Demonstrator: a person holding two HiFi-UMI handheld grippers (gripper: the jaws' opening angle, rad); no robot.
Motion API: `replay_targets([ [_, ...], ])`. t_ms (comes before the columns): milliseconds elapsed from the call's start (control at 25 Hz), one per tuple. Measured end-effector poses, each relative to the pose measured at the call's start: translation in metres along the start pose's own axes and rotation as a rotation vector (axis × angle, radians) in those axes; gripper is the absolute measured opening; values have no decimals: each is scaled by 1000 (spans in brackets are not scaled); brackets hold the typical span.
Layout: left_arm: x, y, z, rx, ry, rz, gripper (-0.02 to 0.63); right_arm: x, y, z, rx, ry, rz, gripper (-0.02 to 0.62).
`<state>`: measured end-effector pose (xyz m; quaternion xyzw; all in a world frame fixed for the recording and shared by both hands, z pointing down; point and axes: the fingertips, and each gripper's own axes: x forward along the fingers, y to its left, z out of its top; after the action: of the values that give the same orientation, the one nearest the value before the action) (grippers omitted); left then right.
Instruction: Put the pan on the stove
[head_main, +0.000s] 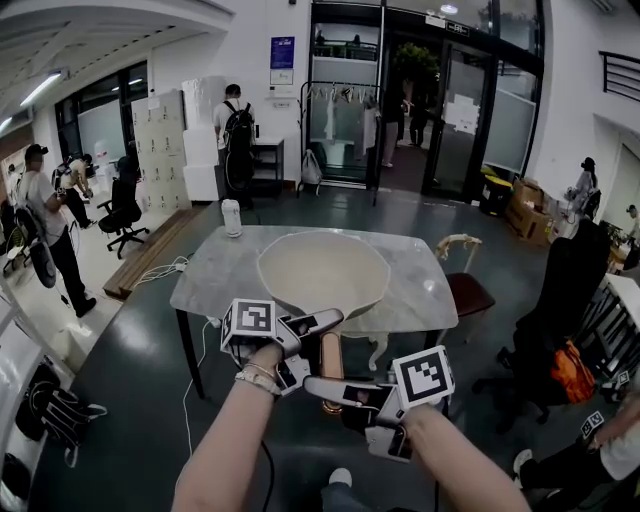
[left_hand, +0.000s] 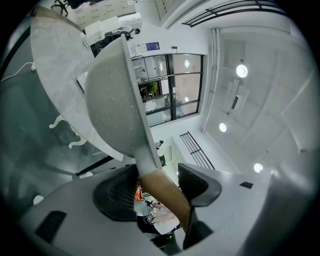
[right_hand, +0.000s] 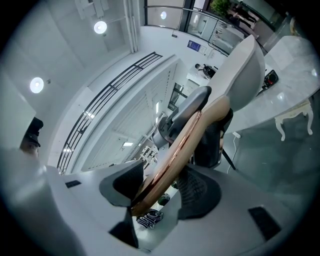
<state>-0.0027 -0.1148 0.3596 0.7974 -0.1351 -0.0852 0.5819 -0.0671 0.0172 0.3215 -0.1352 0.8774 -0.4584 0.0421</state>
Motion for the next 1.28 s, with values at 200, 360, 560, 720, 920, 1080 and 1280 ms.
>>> replay_targets([
  [200,14,9,27,-4,-3,4,264,5,-19,26,2,9,4,219],
  [360,31,28,48,0,-15,5,264,3,-46,43,-12,20,8,219],
  [560,53,42,85,3,-17,19,264,6,-73,79,-6,24,22,219],
  [720,68,52,114,-10,-29,25,264,10,-92,107,4,33,29,221],
  [920,85,67,146,-18,-50,31,262,13,-117,136,-2,48,39,221],
  [1080,101,73,169,-25,-68,39,261,11,-134,159,10,56,44,221],
  [1280,113,85,194,-29,-84,49,259,14,-153,182,-1,67,56,221],
])
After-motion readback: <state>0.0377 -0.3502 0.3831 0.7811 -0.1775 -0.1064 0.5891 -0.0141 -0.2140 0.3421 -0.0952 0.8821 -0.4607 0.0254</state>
